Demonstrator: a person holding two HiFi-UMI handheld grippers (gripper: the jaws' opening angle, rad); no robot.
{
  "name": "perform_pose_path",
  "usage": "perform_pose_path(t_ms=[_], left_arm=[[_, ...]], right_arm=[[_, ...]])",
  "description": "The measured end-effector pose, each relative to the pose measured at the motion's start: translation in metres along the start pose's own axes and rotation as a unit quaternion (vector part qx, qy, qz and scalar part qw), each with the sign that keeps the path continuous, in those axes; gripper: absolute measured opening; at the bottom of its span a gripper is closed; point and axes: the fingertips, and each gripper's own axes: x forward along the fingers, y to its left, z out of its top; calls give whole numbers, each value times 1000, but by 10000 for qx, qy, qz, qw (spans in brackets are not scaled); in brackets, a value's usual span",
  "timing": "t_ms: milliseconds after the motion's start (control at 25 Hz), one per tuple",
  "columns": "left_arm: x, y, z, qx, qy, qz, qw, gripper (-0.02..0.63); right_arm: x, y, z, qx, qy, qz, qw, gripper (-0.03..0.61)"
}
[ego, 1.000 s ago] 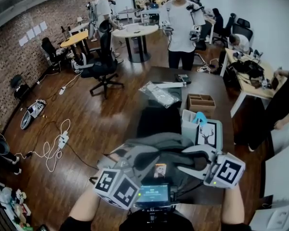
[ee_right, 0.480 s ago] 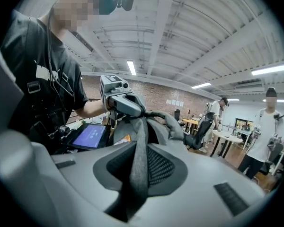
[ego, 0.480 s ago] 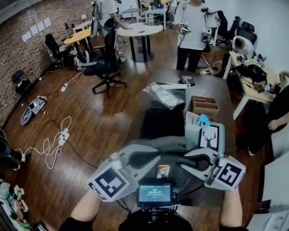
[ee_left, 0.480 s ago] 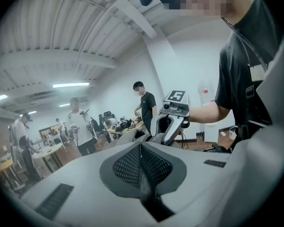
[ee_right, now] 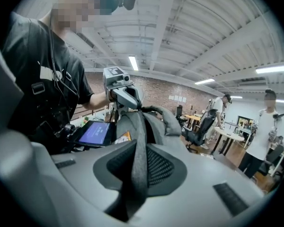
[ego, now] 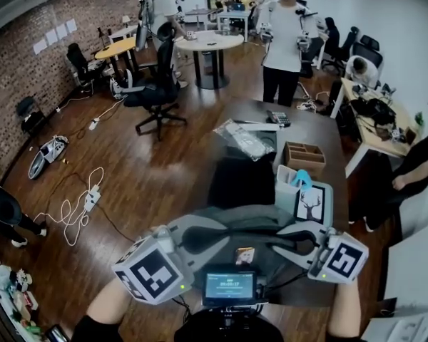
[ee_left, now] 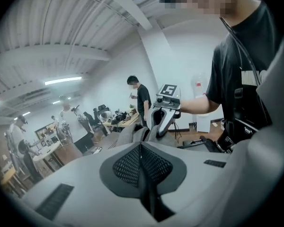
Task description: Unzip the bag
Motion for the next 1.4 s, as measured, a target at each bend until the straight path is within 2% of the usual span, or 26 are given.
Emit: perform_pose_path(t_ms=[80,160,240,360,480,640,720,800,920,1000,1160,1280,1320,1400], left_arm=[[-6,1,-5,113,155,-23,9998,8],[-15,1,-12,2,35,-48,10000,8],[-27,3,-21,-406,-369,84,9985,8],[-43,8,-38,-1084,-827,343,9901,8],[-53,12,-60,-1353,-944,671,9840,8],[-65,11,-94,-1757,-1000,890,9753,6],[-72,10,-111,-1960,-1079,1133,9680,7],[-76,5,-126,-2012,-1113,1411,9629,6],[-78,1,-139,-1642,-1258,2021,9573,6],[-78,1,-145,-1575,-1346,2377,9490,5],[-78,-3,-159,-1684,-1502,2497,9417,6],[-80,-7,-173,-1967,-1681,2484,9335,6],[-80,-9,-178,-1998,-1672,2509,9323,5],[-78,-20,-195,-2076,-1459,2429,9363,6]], right_arm=[[-1,-1,-3,-7,46,4,10000,64],[-2,1,-5,19,34,-6,10000,64],[-2,1,-4,82,-56,-81,9999,64],[-2,-1,-1,174,-210,-166,9995,64],[-4,-7,-5,254,-337,-305,9986,64],[-8,-11,-11,396,-502,-455,9969,64],[-11,-13,-13,512,-610,-542,9953,64],[-11,-13,-12,613,-714,-581,9939,64],[-10,-13,-14,598,-768,-698,9928,64],[-10,-16,-16,572,-803,-822,9917,65],[-12,-19,-19,601,-809,-964,9902,66],[-10,-20,-20,541,-727,-995,9909,66],[-7,-19,-20,569,-705,-1010,9907,66],[-7,-19,-19,742,-691,-1057,9892,66]])
